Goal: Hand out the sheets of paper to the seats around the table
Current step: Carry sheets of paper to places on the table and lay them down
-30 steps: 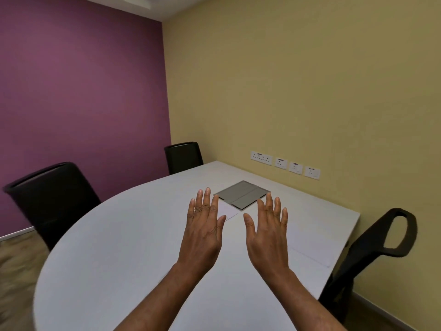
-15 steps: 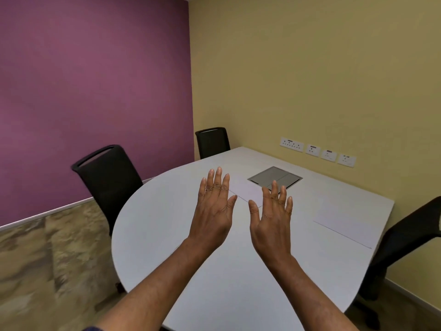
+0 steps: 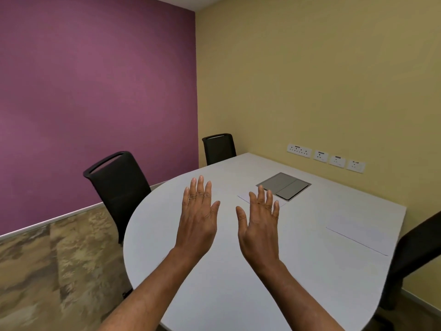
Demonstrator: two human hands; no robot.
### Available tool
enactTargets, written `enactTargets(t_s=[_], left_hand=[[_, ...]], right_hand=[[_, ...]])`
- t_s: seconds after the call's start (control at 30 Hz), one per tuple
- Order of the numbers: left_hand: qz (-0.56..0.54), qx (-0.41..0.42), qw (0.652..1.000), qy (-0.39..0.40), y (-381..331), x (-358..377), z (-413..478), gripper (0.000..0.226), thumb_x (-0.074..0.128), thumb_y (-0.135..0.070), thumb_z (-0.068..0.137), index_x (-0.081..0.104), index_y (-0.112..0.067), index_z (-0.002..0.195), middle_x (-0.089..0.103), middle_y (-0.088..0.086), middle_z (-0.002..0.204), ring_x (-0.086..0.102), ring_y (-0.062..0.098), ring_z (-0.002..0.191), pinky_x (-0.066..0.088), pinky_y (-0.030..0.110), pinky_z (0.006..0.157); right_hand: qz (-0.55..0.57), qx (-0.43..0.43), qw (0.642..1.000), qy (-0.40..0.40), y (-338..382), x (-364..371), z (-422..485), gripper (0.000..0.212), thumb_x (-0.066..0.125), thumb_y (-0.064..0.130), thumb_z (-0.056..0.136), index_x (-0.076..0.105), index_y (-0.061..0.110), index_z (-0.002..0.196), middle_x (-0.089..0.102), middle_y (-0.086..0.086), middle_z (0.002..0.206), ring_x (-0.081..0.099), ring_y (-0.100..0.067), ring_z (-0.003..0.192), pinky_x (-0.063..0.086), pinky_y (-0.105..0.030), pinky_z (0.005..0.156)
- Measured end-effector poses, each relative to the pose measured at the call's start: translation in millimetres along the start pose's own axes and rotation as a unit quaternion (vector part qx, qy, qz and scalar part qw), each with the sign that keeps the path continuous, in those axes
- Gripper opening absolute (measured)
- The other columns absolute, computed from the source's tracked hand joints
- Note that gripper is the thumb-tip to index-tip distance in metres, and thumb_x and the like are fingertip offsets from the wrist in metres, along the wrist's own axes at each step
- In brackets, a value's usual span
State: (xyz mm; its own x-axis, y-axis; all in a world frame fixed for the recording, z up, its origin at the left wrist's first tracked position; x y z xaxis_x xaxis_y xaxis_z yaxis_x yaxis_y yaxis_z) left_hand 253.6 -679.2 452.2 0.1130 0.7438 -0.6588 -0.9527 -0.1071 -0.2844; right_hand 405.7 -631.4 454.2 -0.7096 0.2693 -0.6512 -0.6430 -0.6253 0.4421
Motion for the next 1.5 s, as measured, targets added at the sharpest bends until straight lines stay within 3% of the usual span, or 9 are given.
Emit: enactTargets(t_s=[0.4, 0.63, 1.03, 1.2, 1.5], left_hand=[[-0.052, 0.060, 0.997, 0.024, 179, -34, 43, 0.059, 0.025, -0.042, 0.106, 0.014, -0.017, 0.158, 0.005, 0.004, 0.167, -0.008, 0.015, 0.154, 0.003, 0.043, 0.124], [-0.079, 0.083, 0.993, 0.031, 228, -18, 84, 0.060, 0.023, -0.044, 0.106, 0.016, -0.016, 0.158, 0.009, 0.006, 0.167, -0.004, 0.019, 0.155, 0.005, 0.044, 0.124], [-0.117, 0.131, 0.982, 0.076, 240, 104, 161, 0.063, 0.021, -0.048, 0.103, 0.019, -0.016, 0.157, 0.007, 0.004, 0.166, -0.003, 0.018, 0.154, 0.004, 0.042, 0.124], [-0.141, 0.141, 0.974, 0.104, 238, 163, 194, 0.062, 0.031, -0.043, 0.103, 0.019, -0.016, 0.157, 0.007, 0.004, 0.167, -0.002, 0.019, 0.154, 0.006, 0.043, 0.125], [-0.180, 0.167, 0.957, 0.155, 257, 260, 244, 0.064, 0.025, -0.047, 0.102, 0.021, -0.014, 0.157, 0.009, 0.005, 0.166, 0.002, 0.021, 0.154, 0.009, 0.043, 0.125]], right_hand=[[-0.032, 0.059, 0.998, -0.008, 133, 138, 29, 0.064, 0.021, 0.049, 0.103, 0.021, 0.016, 0.157, -0.003, -0.003, 0.166, -0.015, -0.018, 0.152, 0.000, -0.047, 0.124], [-0.074, 0.074, 0.994, -0.023, 159, 175, 64, 0.064, 0.020, 0.050, 0.103, 0.018, 0.017, 0.158, -0.004, -0.003, 0.166, -0.015, -0.018, 0.152, 0.001, -0.048, 0.124], [-0.108, 0.134, 0.984, -0.053, 79, 236, 128, 0.062, 0.022, 0.047, 0.104, 0.017, 0.015, 0.157, -0.004, -0.004, 0.166, -0.015, -0.019, 0.152, 0.001, -0.048, 0.124], [-0.133, 0.159, 0.977, -0.059, 34, 259, 155, 0.060, 0.029, 0.043, 0.106, 0.019, 0.014, 0.157, -0.002, -0.004, 0.167, -0.013, -0.019, 0.153, 0.002, -0.048, 0.124], [-0.170, 0.192, 0.963, -0.085, -17, 308, 198, 0.056, 0.035, 0.038, 0.107, 0.026, 0.013, 0.156, 0.004, -0.005, 0.167, -0.008, -0.019, 0.154, 0.007, -0.050, 0.123]])
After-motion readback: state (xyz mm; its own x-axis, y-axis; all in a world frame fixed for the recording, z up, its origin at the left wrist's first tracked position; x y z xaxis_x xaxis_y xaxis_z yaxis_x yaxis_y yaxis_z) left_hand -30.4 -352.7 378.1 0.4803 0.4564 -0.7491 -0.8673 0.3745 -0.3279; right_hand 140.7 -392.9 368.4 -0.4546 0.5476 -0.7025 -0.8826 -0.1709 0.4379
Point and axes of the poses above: each hand's wrist, its own z-axis towards the middle knuckle, its own x-axis out of the palm, y = z × x, the point moved 5 cm from there along z, towards the middle knuckle
